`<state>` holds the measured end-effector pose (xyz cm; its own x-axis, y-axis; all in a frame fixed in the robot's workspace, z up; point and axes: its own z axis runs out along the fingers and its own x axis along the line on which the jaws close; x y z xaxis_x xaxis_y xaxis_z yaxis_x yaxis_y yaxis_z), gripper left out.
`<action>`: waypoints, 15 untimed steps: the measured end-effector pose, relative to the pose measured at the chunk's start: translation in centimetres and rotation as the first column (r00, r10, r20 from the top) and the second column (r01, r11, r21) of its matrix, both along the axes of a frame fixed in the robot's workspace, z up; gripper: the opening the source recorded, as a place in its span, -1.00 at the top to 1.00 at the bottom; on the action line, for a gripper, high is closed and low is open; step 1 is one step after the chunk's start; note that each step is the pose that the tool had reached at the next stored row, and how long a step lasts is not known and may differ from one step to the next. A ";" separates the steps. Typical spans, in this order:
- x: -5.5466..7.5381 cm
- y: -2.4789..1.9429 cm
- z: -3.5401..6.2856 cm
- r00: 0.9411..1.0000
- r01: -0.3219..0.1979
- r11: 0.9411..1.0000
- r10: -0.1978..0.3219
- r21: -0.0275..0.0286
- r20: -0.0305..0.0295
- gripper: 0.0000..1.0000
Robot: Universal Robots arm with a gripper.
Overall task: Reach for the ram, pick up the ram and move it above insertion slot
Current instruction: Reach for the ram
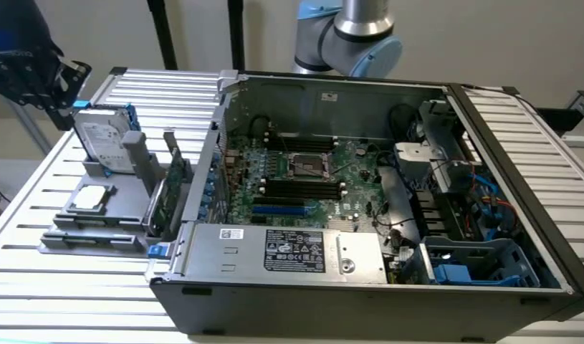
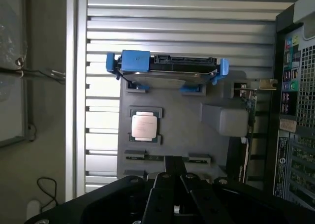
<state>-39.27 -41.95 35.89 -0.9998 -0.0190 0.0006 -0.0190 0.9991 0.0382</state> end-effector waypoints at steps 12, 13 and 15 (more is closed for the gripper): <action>1.1 -3.55 -0.41 1.000 0.000 1.000 0.000 0.000 0.000 0.79; 1.2 -3.87 -0.46 1.000 0.000 1.000 0.000 0.000 0.000 0.79; 1.3 -4.53 -0.56 1.000 0.000 1.000 0.000 -0.001 0.000 0.79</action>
